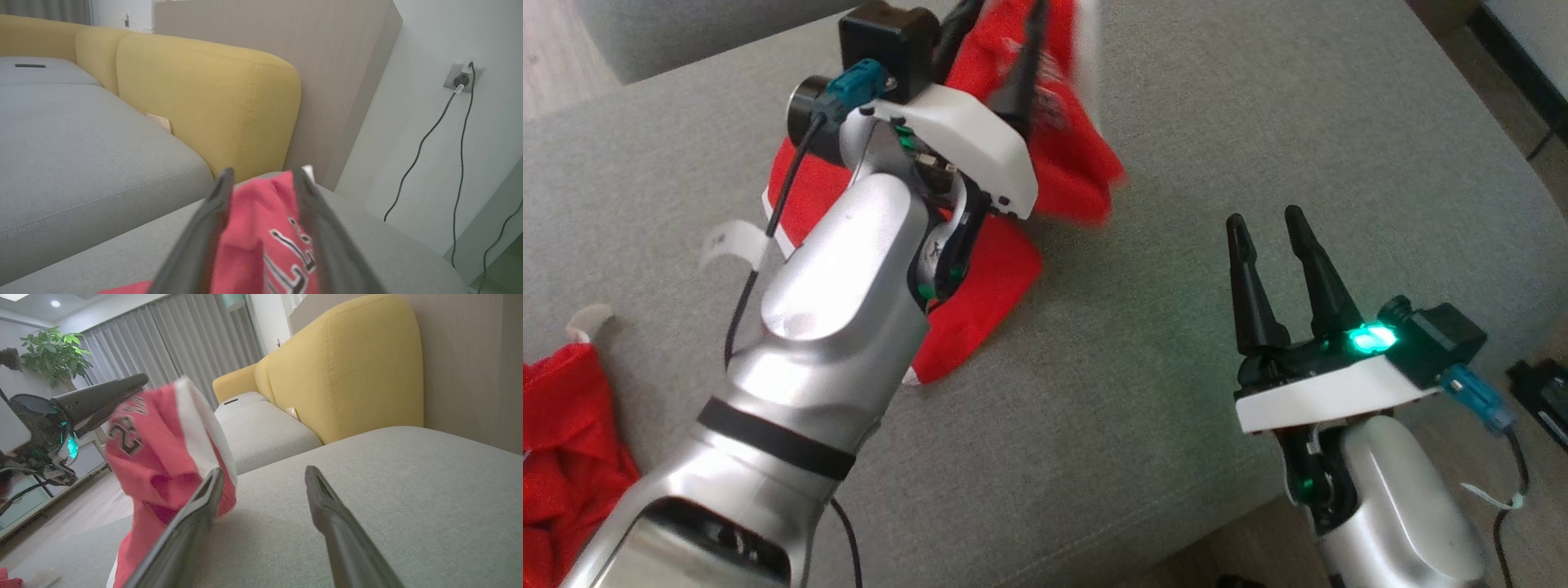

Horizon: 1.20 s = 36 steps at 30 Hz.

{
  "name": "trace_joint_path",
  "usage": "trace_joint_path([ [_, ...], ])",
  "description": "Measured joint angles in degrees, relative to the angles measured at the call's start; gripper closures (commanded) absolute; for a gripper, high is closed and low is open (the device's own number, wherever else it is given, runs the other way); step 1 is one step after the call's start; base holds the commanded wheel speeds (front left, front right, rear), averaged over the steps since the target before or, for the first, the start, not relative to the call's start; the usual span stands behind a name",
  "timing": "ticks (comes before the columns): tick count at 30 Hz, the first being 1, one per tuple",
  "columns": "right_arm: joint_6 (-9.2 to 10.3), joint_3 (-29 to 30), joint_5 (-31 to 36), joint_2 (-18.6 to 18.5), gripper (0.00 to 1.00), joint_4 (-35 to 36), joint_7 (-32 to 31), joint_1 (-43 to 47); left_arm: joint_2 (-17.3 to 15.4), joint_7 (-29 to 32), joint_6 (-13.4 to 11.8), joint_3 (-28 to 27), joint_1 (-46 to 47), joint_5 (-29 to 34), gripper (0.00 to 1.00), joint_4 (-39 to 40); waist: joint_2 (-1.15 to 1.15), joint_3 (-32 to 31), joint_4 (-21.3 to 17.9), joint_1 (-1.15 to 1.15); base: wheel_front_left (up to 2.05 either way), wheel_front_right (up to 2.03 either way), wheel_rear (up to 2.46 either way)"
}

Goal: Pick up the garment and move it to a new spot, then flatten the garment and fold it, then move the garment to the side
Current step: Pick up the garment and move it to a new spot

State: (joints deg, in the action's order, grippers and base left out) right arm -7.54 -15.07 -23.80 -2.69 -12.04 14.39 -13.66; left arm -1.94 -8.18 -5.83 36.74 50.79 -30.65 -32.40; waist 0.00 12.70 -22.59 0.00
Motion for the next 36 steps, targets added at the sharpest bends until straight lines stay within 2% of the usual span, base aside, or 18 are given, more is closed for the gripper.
trace_joint_path([
  [7,0.00,1.98,0.92,0.01,0.00,0.02,0.00,0.12,0.09,-4.41,-0.67,0.98,-0.04,-2.03,0.00,-6.26,0.00,-0.85,3.22,0.00,0.00,0.00,0.00],
  [13,0.00,4.66,2.89,0.01,0.00,-0.02,0.00,0.32,-1.83,-6.09,-0.13,-1.25,-0.84,-2.01,0.00,-6.46,0.00,-1.74,7.44,0.00,0.00,0.00,0.00],
  [19,0.00,6.99,4.95,0.02,0.00,-0.13,0.01,2.32,-7.24,-6.12,1.37,-4.69,-9.76,0.48,0.00,1.07,0.00,-3.30,13.54,0.00,0.00,0.00,0.00],
  [24,0.00,8.70,5.92,0.04,0.00,-0.41,0.01,4.12,-8.96,-6.13,1.90,-8.32,-21.75,2.90,0.00,9.34,0.00,-4.93,18.30,0.00,0.00,0.00,0.00],
  [30,0.00,9.56,6.68,0.04,0.00,-0.49,0.01,6.15,-8.31,-6.13,1.99,-13.37,-34.69,6.39,0.00,17.29,0.00,-7.66,21.87,-0.01,0.00,0.00,0.00],
  [36,0.00,9.61,6.68,0.04,0.00,-1.38,0.01,9.07,-4.93,-6.13,3.07,-17.51,-43.66,9.29,0.00,19.98,0.00,-9.61,22.87,-0.01,0.00,0.00,0.00],
])
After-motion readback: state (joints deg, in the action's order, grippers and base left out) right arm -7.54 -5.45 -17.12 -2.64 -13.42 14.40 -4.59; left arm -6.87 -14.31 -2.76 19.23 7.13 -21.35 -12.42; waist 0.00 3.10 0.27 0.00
